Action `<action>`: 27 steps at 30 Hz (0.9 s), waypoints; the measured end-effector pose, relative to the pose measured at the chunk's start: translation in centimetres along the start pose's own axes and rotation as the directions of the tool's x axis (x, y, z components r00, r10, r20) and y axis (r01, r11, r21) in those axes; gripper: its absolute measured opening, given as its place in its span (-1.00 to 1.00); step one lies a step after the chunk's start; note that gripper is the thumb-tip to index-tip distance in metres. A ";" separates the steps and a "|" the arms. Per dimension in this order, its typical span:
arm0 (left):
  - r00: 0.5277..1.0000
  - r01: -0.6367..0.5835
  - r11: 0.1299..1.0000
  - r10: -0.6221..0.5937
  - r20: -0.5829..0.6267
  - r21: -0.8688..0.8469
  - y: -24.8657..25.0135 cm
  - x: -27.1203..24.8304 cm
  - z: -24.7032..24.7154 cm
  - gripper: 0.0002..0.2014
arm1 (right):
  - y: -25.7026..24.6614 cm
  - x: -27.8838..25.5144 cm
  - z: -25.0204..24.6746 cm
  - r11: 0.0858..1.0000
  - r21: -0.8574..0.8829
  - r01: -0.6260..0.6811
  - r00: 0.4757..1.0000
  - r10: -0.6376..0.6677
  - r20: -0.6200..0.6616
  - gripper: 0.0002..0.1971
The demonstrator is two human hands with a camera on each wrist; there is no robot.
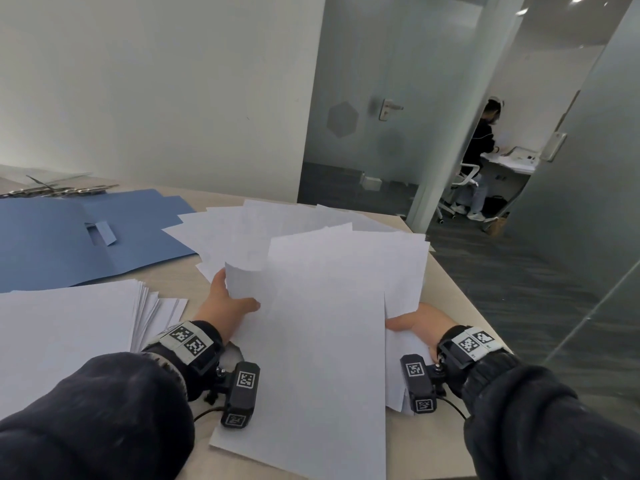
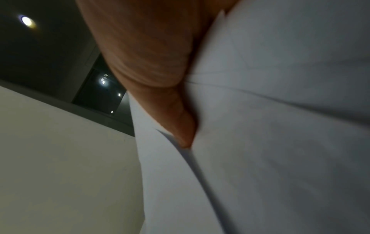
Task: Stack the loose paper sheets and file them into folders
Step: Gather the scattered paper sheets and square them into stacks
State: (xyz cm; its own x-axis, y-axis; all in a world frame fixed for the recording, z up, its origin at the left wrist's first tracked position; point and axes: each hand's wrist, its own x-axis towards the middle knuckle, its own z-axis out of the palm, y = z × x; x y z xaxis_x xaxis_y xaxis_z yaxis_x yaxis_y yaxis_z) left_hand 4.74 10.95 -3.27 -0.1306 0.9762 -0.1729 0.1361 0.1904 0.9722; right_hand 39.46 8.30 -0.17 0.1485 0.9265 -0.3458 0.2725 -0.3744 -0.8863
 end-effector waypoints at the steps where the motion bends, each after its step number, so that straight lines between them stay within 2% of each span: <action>1: 0.999 -0.010 0.998 0.012 -0.043 0.055 0.1 0.0 -0.1 0.02 | 0.1 -0.2 -0.1 0.999 0.038 0.006 1.000 -0.006 0.000 -0.76; 4: 0.989 -0.054 0.962 0.089 -0.119 0.267 0.8 0.2 -0.2 0.10 | 0.3 -0.4 -0.1 0.995 0.095 0.011 1.000 -0.010 -0.008 -0.66; 6: 0.990 -0.052 0.871 0.109 -0.090 0.488 1.0 0.1 -0.1 0.15 | 0.4 -0.3 0.0 0.991 0.135 0.019 1.000 -0.017 -0.017 -0.64; 8: 0.996 -0.048 0.793 0.087 -0.036 0.607 1.2 -0.2 0.0 0.20 | 0.5 -0.4 0.3 0.990 0.142 0.023 1.000 -0.022 -0.007 -0.63; 11: 0.998 -0.052 0.814 0.056 0.012 0.578 1.5 -0.4 0.0 0.19 | 0.5 -1.1 0.5 0.985 0.171 0.033 0.999 -0.038 0.021 -0.66; 15: 0.999 -0.034 0.861 0.044 -0.008 0.508 1.6 -0.3 -0.6 0.16 | 0.6 -1.6 0.6 0.970 0.238 0.059 0.998 -0.063 0.007 -0.71; 20: 0.998 -0.049 0.841 0.058 0.000 0.539 1.4 -0.9 -0.2 -0.14 | 1.2 -0.8 0.9 0.953 0.297 0.054 0.999 -0.048 -0.025 -0.79; 23: 0.999 -0.034 0.878 0.012 0.050 0.477 1.1 -1.2 0.4 -0.28 | 1.6 0.0 1.6 0.972 0.235 0.023 1.000 -0.024 0.000 -0.72; 27: 0.995 -0.033 0.864 -0.017 0.095 0.503 1.2 -1.1 0.8 -0.23 | 1.6 0.0 1.7 0.996 0.088 -0.012 1.000 0.010 0.016 -0.70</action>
State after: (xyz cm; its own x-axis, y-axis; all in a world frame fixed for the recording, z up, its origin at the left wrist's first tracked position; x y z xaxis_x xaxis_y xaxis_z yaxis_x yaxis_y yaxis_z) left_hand 5.84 10.15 -2.08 -0.0391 0.9783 -0.2037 0.6159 0.1841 0.7660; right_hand 38.31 7.77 -2.07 0.1356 0.9231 -0.3598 0.1858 -0.3804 -0.9060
